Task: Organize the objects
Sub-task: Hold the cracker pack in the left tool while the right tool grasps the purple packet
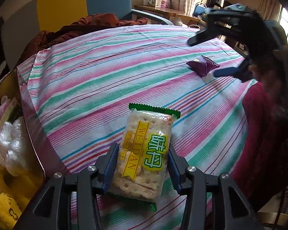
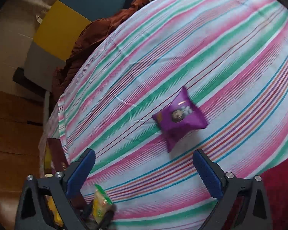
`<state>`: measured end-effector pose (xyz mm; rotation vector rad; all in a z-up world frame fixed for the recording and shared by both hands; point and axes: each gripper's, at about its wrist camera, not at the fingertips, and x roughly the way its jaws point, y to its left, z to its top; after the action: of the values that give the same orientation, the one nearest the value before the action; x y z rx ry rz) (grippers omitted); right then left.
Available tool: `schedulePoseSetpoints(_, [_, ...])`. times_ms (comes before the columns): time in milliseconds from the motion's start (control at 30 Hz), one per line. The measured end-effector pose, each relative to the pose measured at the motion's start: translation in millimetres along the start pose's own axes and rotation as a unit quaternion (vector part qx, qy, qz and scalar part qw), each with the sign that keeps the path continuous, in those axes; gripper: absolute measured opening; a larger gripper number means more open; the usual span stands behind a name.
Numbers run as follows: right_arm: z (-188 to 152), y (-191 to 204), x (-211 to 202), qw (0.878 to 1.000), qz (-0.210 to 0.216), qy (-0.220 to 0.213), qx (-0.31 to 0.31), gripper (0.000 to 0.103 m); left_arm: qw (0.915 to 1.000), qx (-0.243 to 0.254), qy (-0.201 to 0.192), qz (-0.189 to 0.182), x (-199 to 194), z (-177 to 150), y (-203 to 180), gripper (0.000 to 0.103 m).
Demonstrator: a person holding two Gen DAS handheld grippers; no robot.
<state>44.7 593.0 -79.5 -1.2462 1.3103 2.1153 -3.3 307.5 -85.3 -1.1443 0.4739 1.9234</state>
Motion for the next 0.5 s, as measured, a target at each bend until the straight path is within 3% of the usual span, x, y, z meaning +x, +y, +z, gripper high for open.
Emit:
schedulePoseSetpoints(100, [10.4,-3.6,17.0,1.0,0.009,-0.001,0.019,0.077,1.0,-0.002,0.0,-0.001,-0.1,-0.2,1.1,0.049])
schedulePoseSetpoints(233, [28.1,-5.5,25.5,0.999,-0.031,-0.031,0.016,0.068,1.0,-0.002,-0.003,0.002,1.0,-0.3,1.2,0.049])
schedulePoseSetpoints(500, [33.8,-2.9,25.5,0.998,-0.051,-0.041,0.0,0.066,0.9999,-0.007,-0.007,0.0,3.1,-0.7,4.3,0.049])
